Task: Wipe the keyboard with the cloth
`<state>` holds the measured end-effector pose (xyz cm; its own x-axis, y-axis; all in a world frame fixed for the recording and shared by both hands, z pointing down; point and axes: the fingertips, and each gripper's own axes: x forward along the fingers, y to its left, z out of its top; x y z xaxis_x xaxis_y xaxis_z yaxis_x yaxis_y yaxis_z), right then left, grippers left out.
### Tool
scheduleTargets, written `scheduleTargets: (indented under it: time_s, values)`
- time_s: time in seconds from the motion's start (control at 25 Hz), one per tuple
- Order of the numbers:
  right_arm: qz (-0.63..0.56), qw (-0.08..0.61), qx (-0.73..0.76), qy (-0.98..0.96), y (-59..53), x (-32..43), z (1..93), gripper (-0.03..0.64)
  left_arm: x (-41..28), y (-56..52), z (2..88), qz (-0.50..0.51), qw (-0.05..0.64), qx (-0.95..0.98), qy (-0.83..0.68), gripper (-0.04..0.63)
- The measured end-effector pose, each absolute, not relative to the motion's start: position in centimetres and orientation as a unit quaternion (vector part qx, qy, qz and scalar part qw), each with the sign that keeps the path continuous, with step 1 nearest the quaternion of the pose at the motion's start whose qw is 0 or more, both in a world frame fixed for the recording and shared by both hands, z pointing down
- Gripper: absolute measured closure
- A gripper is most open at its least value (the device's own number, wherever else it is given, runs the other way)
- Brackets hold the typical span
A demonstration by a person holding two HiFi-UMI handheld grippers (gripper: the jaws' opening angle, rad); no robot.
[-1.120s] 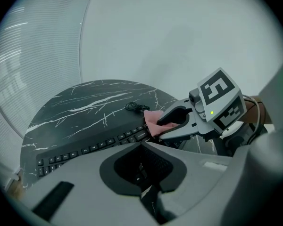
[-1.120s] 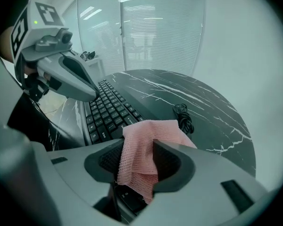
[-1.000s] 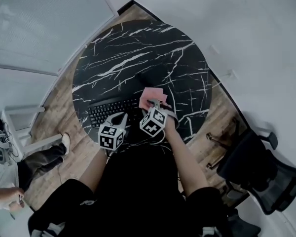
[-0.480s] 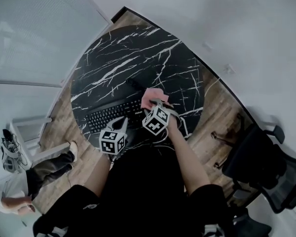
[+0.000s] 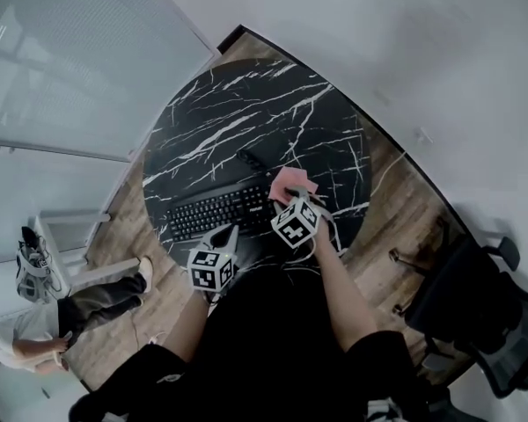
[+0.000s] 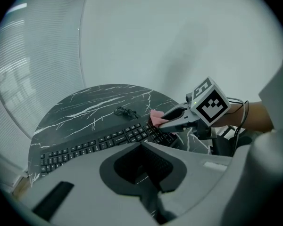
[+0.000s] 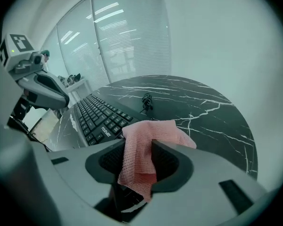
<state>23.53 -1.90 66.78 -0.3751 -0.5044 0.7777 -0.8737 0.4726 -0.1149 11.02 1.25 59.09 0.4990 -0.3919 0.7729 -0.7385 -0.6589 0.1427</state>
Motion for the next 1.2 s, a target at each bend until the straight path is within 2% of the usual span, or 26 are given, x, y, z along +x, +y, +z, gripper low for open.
scheduleTargets:
  time_s: [0.12,0.28,0.4,0.8,1.2]
  values:
    - [0.279,0.316,0.445,-0.79,-1.6,23.5,66.3,0.499,10.7,1.5,58.5,0.363,0.235,0.833,-0.345,0.597]
    - [0.311,0.202,0.484,-0.793,-1.7,23.4,63.2,0.59,10.3,1.4,57.6,0.348,0.224,0.838,-0.355,0.597]
    - [0.306,0.129,0.508,-0.795,-1.6,22.6,59.9,0.601,9.9,1.3,56.4,0.33,0.208,0.846,-0.363,0.597]
    - [0.24,0.075,0.535,-0.807,1.3,17.9,51.8,0.604,7.4,3.7,49.9,0.236,0.175,0.867,-0.402,0.597]
    - [0.111,0.062,0.575,-0.808,9.8,15.4,42.9,0.604,2.6,10.7,42.1,0.124,0.12,0.872,-0.458,0.597]
